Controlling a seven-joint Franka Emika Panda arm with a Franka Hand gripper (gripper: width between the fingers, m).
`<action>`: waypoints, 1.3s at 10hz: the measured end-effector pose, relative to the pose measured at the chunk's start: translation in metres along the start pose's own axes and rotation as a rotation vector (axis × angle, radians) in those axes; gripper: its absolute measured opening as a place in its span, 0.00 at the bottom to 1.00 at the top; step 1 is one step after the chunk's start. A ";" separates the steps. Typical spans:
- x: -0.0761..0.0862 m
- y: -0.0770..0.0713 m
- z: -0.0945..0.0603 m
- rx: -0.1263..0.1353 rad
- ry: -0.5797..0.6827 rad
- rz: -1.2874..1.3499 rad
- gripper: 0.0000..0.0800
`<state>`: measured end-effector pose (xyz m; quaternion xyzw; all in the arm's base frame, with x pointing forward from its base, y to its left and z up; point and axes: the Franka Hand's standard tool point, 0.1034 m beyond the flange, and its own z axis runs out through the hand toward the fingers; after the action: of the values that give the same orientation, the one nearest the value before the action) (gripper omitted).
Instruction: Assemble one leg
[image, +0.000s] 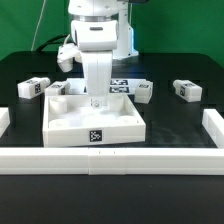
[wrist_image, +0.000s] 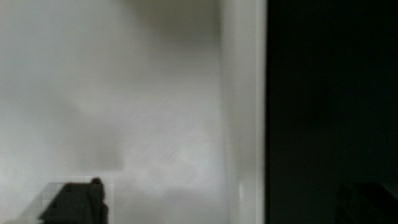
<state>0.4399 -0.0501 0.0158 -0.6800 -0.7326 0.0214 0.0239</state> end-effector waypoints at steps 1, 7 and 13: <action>0.000 -0.001 0.001 0.002 0.001 0.001 0.81; 0.000 -0.001 0.001 0.001 0.000 0.004 0.09; 0.000 -0.001 0.001 0.001 0.000 0.004 0.07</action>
Offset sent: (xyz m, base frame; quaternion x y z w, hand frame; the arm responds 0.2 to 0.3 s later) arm 0.0000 0.0000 0.0000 0.0000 0.0000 0.0000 1.0000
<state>0.4394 -0.0502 0.0151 -0.6815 -0.7311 0.0216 0.0242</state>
